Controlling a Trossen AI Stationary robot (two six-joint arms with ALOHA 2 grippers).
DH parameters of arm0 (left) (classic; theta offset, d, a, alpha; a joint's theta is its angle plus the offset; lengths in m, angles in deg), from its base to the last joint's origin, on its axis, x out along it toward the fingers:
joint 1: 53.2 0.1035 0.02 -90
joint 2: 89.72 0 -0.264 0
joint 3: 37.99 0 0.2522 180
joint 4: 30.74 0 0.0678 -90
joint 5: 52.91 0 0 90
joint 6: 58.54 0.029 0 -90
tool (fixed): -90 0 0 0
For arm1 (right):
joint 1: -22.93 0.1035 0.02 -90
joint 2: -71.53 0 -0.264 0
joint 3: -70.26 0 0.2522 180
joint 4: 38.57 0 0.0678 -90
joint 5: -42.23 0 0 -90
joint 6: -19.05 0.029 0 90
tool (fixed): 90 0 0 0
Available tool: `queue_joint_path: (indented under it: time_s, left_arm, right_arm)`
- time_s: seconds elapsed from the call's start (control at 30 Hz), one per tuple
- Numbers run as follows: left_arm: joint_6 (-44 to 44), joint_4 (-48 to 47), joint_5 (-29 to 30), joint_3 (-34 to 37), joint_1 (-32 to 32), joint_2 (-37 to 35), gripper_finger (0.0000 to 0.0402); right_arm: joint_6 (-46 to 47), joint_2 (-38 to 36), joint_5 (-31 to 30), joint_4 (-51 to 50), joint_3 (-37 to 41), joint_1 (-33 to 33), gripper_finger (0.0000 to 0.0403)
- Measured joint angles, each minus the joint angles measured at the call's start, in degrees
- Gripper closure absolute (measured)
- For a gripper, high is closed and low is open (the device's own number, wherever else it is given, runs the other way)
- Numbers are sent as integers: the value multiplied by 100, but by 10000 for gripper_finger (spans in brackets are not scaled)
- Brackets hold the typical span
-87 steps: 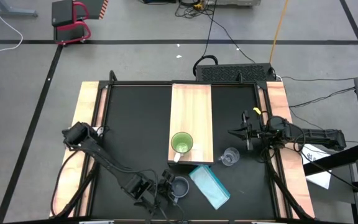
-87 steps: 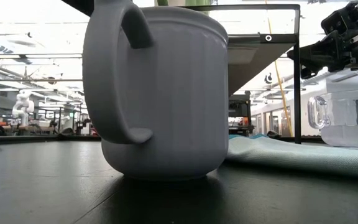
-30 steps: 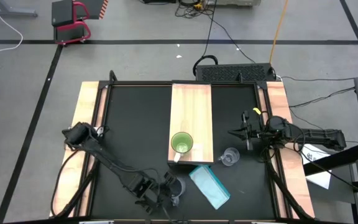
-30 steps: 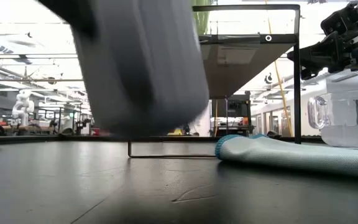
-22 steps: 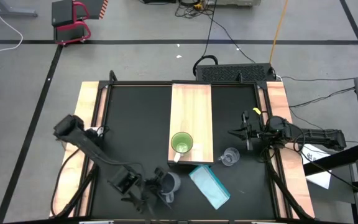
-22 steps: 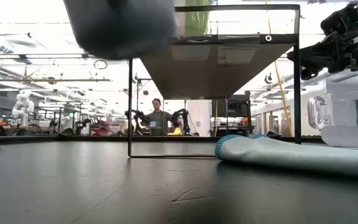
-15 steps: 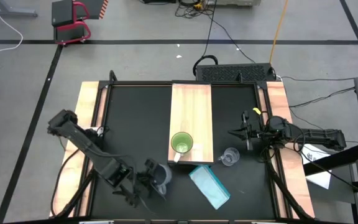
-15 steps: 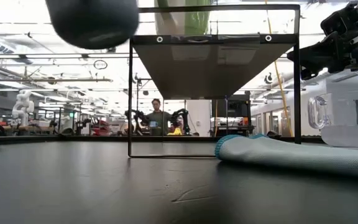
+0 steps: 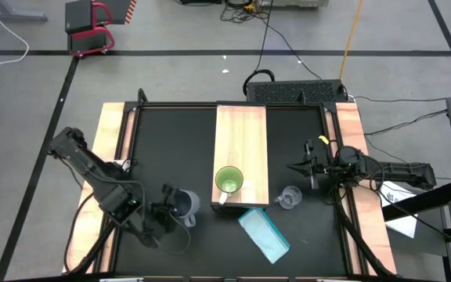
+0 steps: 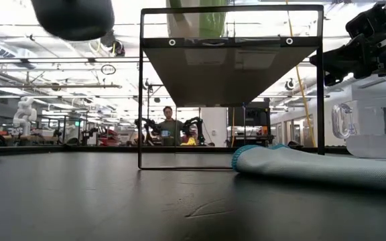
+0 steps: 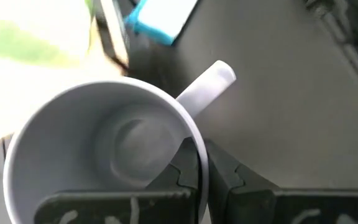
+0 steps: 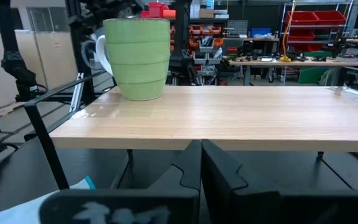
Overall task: Stack small to large cups/mugs on shelf
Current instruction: Put the blue mug on the shelf
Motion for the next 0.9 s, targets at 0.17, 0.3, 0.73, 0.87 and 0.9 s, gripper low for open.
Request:
queue_joint_path:
  time_s: [0.17, 0.3, 0.73, 0.87, 0.9]
  left_arm:
    - [-532, 379, 231, 1125, -4, -893, 396]
    - [-634, 1182, 415, 2117, -68, -1813, 396]
    - [-741, 1655, 494, 3757, -56, -3871, 396]
    - [-868, 1641, 487, 4010, 16, -4346, 396]
    - [-896, 1619, 476, 4068, 26, -4458, 396]
  right_arm:
    - [0, 0, 0, 1, -1, 0, 403]
    - [0, 0, 0, 1, -2, 0, 403]
    - [4, 0, -2, -30, 0, -2, 403]
    - [4, 0, -2, -28, -1, 1, 403]
    - [4, 0, -2, -26, -2, 0, 403]
